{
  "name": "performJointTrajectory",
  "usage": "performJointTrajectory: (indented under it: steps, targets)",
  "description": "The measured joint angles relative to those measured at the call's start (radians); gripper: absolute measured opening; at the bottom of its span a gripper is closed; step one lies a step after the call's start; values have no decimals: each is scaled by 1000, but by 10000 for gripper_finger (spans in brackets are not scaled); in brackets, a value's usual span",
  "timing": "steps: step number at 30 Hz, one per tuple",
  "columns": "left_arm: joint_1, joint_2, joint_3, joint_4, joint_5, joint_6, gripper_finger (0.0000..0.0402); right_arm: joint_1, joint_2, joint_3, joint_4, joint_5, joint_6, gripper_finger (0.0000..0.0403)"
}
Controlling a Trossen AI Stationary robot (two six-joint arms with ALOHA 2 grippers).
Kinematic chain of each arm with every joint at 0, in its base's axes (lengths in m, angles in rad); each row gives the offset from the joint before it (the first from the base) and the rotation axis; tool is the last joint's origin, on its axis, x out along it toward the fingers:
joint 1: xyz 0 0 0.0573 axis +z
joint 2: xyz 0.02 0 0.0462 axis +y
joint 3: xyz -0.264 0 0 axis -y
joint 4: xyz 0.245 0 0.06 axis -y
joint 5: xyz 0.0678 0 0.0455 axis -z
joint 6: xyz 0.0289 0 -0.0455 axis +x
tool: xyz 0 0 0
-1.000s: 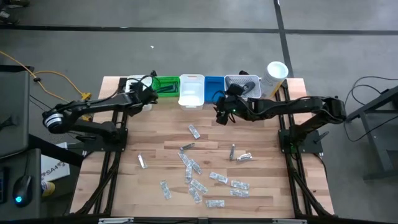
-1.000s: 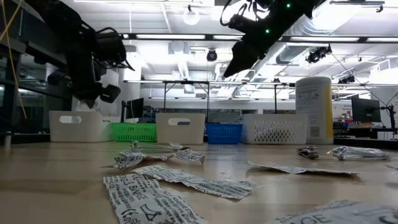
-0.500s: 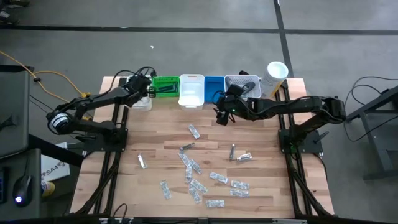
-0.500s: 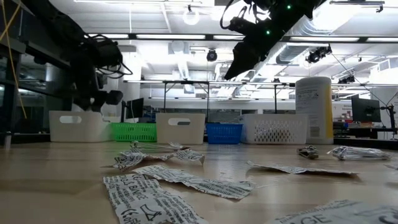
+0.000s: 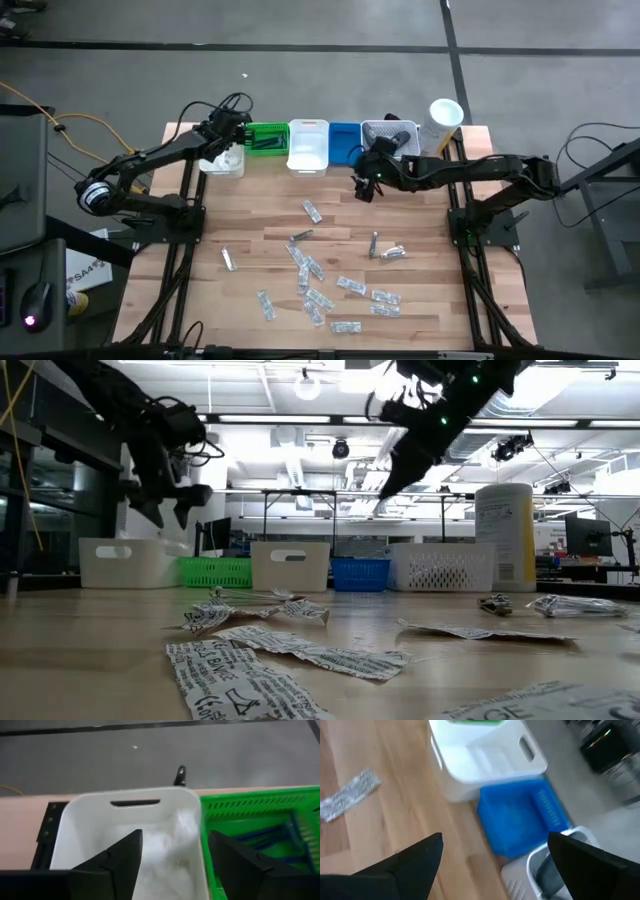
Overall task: Pick & Place Travel size toiletries
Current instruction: Put the silver nail cutter into the blue bin
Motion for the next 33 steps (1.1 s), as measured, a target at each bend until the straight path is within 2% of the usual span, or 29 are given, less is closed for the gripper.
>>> performJointTrajectory:
  steps: [4,9,15,24,28,33]
  targets:
    - [-9,0,38,-49,56,30,227,-50,-58,-73,43,-83,40,353]
    - [-64,-20,58,-159,68,76,227,-72,-121,-140,61,-219,38,353]
    - [-119,-82,60,-179,66,97,227,-57,-130,-148,-62,-402,40,353]
    - [-125,-155,54,-177,70,140,227,31,-130,-148,-368,-467,158,353]
    - [-125,-154,38,-176,70,141,227,97,-130,-148,-420,-525,181,352]
    - [-125,-154,19,-172,73,140,227,205,-130,-148,-453,-488,197,352]
